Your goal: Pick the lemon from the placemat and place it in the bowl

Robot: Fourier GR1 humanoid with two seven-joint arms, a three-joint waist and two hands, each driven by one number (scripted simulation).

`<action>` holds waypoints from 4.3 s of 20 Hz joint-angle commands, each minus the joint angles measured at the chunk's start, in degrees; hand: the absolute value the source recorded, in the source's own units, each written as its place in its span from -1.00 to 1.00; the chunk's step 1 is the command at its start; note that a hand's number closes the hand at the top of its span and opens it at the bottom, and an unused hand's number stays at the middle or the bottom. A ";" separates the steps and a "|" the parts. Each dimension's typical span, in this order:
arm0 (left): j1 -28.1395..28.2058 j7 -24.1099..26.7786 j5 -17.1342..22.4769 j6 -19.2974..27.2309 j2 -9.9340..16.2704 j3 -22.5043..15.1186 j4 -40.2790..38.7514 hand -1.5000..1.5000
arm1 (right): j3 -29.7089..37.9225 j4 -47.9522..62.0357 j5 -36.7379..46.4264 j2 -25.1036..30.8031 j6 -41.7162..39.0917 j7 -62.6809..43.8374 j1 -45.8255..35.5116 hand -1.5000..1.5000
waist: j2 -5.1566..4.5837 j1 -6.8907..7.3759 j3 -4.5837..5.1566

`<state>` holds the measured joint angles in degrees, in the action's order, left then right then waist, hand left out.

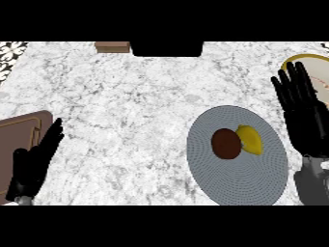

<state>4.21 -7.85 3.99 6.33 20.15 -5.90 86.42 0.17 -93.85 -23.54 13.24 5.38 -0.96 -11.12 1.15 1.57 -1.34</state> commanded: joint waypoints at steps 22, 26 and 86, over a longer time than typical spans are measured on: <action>-11.87 4.31 1.90 -8.76 -9.04 -8.71 4.93 0.00 | -6.29 22.68 29.77 21.61 -9.25 5.96 -5.29 -1.00 | -1.28 -0.98 1.46; -14.70 3.44 2.03 -9.64 -8.33 -7.66 2.63 0.00 | -13.12 21.00 30.99 27.45 -22.80 -6.12 -10.09 -1.00 | -1.40 -0.80 1.60; -11.84 2.60 -5.51 -16.73 -16.27 -0.80 4.67 0.00 | -6.90 27.76 60.37 3.94 -30.63 -8.94 -11.51 1.00 | -1.20 -1.36 1.33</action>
<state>-6.07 -5.38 -0.92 -10.96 4.95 -7.00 92.72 -6.86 -68.67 35.37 17.95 -26.94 -14.28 -20.59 -0.02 0.19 -0.01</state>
